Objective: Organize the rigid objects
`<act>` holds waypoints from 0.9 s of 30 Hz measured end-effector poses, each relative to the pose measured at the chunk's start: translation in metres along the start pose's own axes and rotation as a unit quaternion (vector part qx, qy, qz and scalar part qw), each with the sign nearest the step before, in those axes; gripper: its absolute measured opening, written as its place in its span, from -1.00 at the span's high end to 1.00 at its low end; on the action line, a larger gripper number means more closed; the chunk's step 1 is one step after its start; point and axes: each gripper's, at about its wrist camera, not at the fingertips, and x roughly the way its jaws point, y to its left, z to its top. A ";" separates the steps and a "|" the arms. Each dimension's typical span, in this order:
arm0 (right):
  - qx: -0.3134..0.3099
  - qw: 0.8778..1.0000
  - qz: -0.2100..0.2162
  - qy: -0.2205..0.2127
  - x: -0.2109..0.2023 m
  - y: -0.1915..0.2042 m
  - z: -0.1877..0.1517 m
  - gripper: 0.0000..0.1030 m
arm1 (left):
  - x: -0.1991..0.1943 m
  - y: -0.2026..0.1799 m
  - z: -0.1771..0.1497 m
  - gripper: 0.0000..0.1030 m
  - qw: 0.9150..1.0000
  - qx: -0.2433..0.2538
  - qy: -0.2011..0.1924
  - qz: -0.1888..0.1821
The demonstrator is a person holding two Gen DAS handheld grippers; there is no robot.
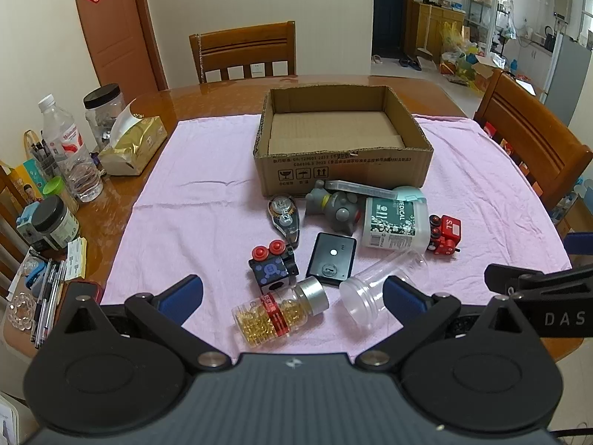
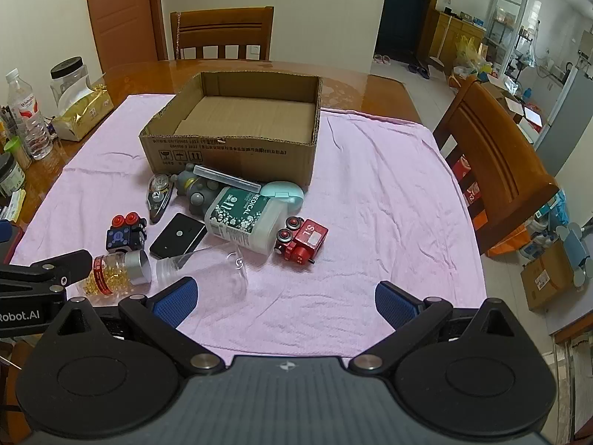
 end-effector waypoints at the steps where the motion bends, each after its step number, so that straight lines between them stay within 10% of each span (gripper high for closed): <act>1: 0.000 1.000 0.001 0.000 0.001 0.000 0.001 -1.00 | 0.000 0.000 0.000 -0.99 1.000 -0.001 0.000 0.000; 27: -0.013 1.000 0.006 -0.015 0.007 0.002 0.003 -1.00 | 0.012 0.002 0.000 -0.99 1.000 0.004 0.000 -0.015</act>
